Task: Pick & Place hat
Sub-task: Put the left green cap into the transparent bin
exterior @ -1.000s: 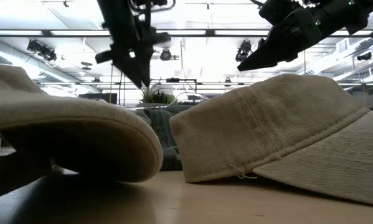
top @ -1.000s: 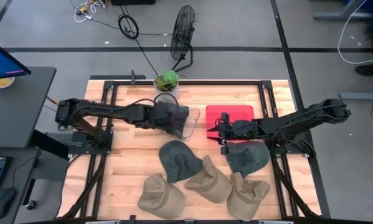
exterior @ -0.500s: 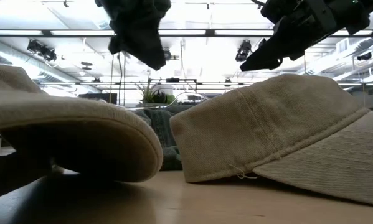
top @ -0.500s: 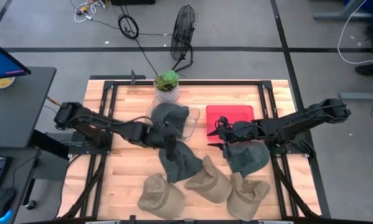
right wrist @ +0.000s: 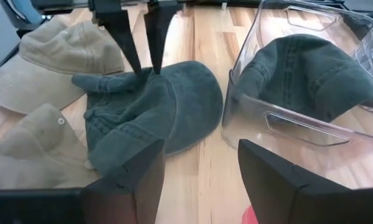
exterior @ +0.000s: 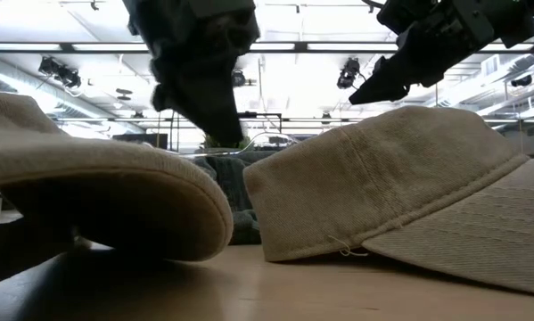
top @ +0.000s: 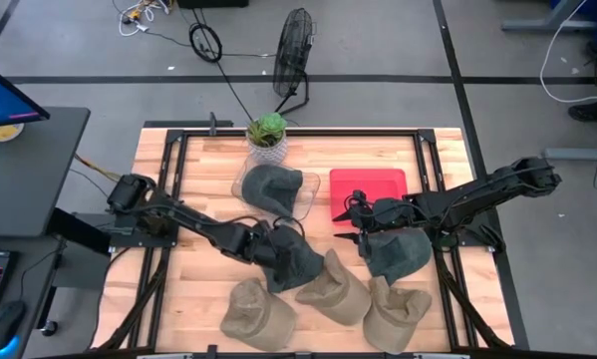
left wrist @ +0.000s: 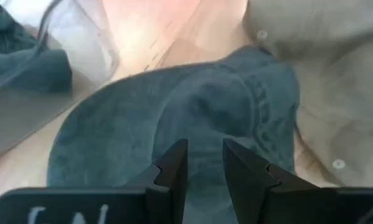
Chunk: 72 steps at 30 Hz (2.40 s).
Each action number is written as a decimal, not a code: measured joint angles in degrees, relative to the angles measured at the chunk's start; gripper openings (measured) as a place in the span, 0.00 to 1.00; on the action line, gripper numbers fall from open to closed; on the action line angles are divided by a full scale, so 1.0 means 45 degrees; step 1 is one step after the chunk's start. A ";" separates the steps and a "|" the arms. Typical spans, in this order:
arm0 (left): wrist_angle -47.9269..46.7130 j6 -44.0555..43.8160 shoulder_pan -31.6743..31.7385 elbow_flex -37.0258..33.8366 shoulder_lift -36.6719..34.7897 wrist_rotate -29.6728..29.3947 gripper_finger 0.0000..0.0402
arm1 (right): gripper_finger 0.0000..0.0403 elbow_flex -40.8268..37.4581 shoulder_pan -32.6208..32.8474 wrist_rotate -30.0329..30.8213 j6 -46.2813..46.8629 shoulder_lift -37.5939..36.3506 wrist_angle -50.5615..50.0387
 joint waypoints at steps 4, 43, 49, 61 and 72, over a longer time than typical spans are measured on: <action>-0.0015 -0.0017 -0.0070 0.0000 0.0217 -0.0067 0.26 | 0.52 -0.0002 -0.0005 0.0000 -0.0060 0.0005 -0.0159; -0.1981 -0.1959 -0.1300 0.0457 -0.0796 -0.3231 0.01 | 0.52 0.0000 -0.0019 0.0005 0.0374 0.0010 -0.0240; -0.2519 -0.1916 -0.1424 0.0797 -0.0796 -0.3829 0.01 | 0.52 0.0000 -0.0019 0.0005 0.0374 0.0010 -0.0170; -0.8454 -0.2229 -0.1089 0.4674 -0.0801 -0.7113 0.01 | 0.52 0.0000 -0.0019 0.0005 0.0369 0.0010 -0.0163; -0.8813 -0.0286 0.2718 0.5037 -0.0585 -0.7179 0.01 | 0.52 0.0000 -0.0019 0.0005 0.0243 0.0010 -0.0153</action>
